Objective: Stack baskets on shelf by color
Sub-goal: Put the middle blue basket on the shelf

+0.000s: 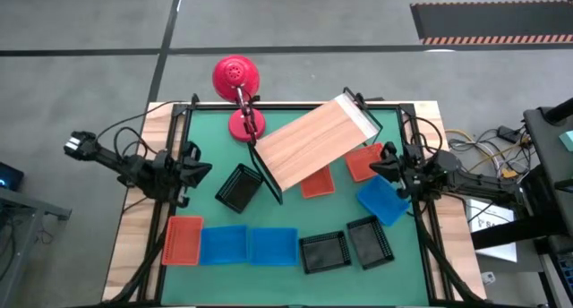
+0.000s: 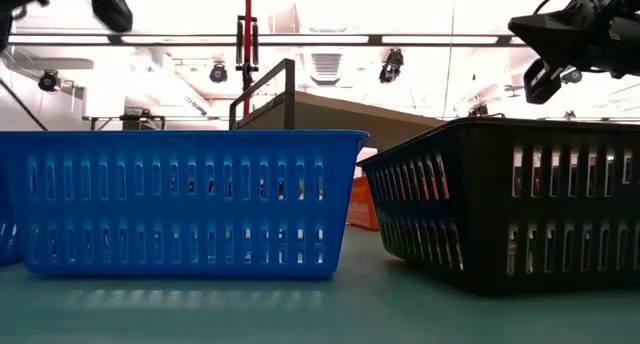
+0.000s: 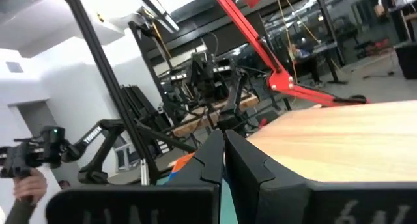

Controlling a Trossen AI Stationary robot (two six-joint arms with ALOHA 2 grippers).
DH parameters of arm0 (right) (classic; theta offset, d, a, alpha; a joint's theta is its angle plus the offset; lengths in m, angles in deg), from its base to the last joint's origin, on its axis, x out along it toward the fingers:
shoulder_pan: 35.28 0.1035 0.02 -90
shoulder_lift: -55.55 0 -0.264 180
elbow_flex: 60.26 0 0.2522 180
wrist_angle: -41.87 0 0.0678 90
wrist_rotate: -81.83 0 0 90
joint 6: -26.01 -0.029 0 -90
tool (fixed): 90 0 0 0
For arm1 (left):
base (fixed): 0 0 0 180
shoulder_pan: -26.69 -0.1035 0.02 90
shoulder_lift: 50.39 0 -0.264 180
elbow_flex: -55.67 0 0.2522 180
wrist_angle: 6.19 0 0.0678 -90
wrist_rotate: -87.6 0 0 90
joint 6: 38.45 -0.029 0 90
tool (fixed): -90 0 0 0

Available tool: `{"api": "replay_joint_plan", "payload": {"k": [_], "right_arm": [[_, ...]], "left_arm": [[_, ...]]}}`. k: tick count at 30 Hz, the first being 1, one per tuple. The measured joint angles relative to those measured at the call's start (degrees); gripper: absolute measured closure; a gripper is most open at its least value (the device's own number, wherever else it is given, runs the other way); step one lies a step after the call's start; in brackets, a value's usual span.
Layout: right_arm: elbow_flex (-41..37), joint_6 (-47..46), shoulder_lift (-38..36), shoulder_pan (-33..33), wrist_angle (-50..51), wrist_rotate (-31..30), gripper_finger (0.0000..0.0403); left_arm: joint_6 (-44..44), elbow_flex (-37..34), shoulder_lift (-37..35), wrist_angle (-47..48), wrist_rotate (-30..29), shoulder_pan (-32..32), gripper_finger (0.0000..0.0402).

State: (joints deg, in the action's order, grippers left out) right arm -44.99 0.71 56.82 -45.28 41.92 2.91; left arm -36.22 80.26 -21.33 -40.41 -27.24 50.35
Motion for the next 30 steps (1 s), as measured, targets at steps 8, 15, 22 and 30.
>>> {"api": "replay_joint_plan", "payload": {"k": [8,15,22,30], "right_arm": [[-0.01,2.79,0.00,0.00,-0.33,0.03,0.0394],[-0.01,3.95,0.00,-0.02,-0.97,1.15,0.0394],[0.00,11.50,-0.02,-0.02,-6.79,1.25,0.0394],[2.48,13.83,0.26,-0.01,-6.66,4.08,0.0394]], "left_arm": [[0.45,12.46,15.37,0.65,2.05,2.02,0.0398],[1.15,19.02,29.53,1.92,2.18,4.74,0.0398],[4.95,25.49,42.83,1.57,1.79,9.47,0.0398],[1.97,35.29,56.46,2.96,3.51,13.68,0.0398]]}}
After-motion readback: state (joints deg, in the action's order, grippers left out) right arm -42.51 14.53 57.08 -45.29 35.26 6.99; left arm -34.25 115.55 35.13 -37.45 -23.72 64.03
